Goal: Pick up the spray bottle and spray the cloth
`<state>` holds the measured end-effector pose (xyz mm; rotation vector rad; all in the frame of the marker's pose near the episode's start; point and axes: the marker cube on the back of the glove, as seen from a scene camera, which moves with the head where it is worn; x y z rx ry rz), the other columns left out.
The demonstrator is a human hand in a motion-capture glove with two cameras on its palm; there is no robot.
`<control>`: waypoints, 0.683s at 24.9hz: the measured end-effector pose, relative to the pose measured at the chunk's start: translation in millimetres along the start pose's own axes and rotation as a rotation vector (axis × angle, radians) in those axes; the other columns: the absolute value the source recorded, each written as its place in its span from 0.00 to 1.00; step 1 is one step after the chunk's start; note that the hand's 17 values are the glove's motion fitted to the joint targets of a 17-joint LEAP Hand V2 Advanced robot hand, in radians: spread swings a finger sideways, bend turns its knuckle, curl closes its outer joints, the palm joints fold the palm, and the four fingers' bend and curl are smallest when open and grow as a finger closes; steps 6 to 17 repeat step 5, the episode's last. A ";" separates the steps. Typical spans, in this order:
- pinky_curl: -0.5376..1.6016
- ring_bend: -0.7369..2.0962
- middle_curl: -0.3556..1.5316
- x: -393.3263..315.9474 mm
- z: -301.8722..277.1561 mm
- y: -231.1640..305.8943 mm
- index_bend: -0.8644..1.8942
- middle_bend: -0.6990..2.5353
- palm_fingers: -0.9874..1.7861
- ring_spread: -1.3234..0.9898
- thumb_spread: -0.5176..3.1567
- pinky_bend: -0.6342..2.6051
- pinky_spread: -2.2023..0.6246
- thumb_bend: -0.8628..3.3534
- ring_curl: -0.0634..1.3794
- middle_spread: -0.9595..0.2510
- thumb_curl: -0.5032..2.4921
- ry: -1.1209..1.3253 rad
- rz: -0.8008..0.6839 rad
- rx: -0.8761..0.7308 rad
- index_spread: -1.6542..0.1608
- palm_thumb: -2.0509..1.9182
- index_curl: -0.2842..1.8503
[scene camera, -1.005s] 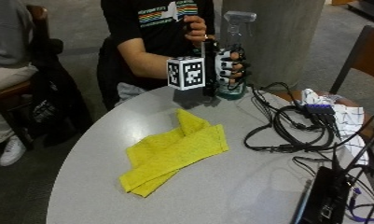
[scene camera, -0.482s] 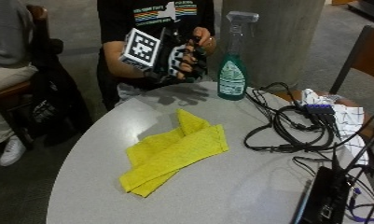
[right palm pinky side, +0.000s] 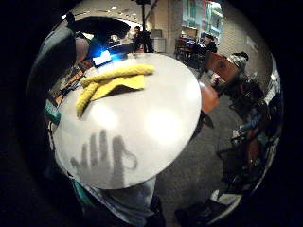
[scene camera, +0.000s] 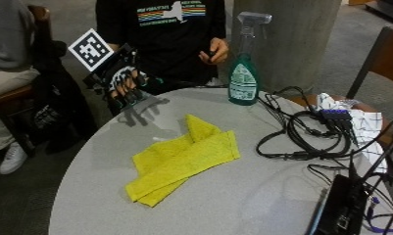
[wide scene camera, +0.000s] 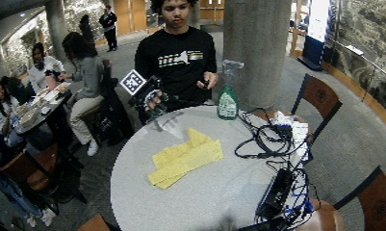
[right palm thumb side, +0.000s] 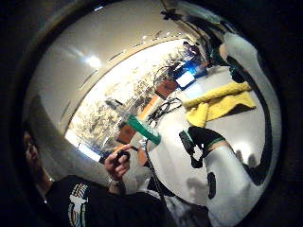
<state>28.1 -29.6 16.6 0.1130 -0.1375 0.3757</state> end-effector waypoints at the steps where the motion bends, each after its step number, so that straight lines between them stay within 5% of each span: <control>1: 0.42 0.39 0.43 6.1 0.4 2.3 0.35 0.32 0.61 0.57 0.40 0.30 0.85 0.20 0.29 0.78 0.32 0.014 0.019 -0.010 0.76 0.72 0.25; 17: 0.42 0.39 0.43 18.6 3.9 10.4 0.35 0.33 0.62 0.57 0.40 0.30 0.85 0.20 0.29 0.78 0.32 0.039 0.061 -0.050 0.76 0.72 0.25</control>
